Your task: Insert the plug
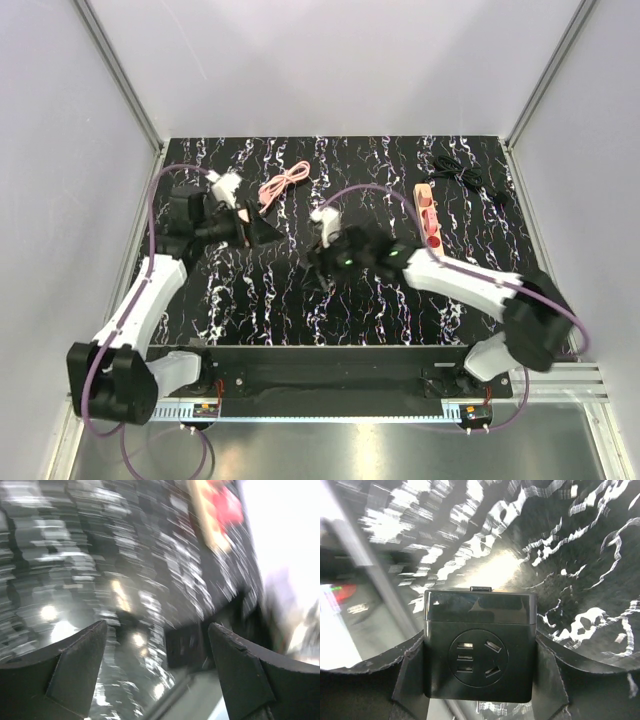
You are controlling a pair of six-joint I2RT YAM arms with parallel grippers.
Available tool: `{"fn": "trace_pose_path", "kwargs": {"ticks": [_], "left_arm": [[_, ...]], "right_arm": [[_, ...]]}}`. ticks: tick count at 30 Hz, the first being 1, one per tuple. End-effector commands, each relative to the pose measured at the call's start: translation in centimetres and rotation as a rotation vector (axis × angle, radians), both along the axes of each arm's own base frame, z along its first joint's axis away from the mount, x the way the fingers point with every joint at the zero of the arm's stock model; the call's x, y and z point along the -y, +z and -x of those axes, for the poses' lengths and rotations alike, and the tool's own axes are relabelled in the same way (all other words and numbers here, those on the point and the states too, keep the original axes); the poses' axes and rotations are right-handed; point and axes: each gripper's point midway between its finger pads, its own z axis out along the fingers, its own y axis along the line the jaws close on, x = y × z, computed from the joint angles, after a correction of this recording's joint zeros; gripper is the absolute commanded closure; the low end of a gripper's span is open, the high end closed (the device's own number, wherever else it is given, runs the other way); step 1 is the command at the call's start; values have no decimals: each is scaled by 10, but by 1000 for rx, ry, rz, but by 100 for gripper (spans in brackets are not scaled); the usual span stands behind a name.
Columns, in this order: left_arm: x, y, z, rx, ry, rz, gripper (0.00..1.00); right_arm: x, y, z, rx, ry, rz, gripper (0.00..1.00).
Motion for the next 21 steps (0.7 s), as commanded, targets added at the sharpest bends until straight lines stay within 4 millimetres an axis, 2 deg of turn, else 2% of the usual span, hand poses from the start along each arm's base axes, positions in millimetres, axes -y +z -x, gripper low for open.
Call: {"fn": "trace_pose_path", "kwargs": {"ticks": [1, 2, 4, 5, 7, 10, 13, 16, 21], "left_arm": [[45, 48, 43, 178, -305, 81, 15], [55, 56, 57, 209, -355, 90, 16], [66, 68, 79, 264, -450, 117, 16], [75, 73, 92, 286, -507, 128, 16], [80, 80, 108, 331, -562, 135, 15], [86, 81, 121, 345, -602, 156, 12], [90, 76, 133, 322, -662, 187, 13], [95, 76, 149, 329, -735, 211, 13], [102, 77, 161, 344, -772, 215, 10]], "right_arm": [[19, 57, 36, -68, 244, -222, 100], [25, 70, 51, -80, 298, -250, 100], [31, 80, 72, -106, 385, -291, 100], [33, 88, 78, -112, 404, -313, 100], [35, 99, 90, -128, 457, -349, 100], [38, 120, 99, -111, 490, -407, 100], [37, 132, 103, -91, 511, -448, 100], [35, 134, 102, -100, 507, -455, 100], [30, 139, 99, -121, 509, -474, 100]]}}
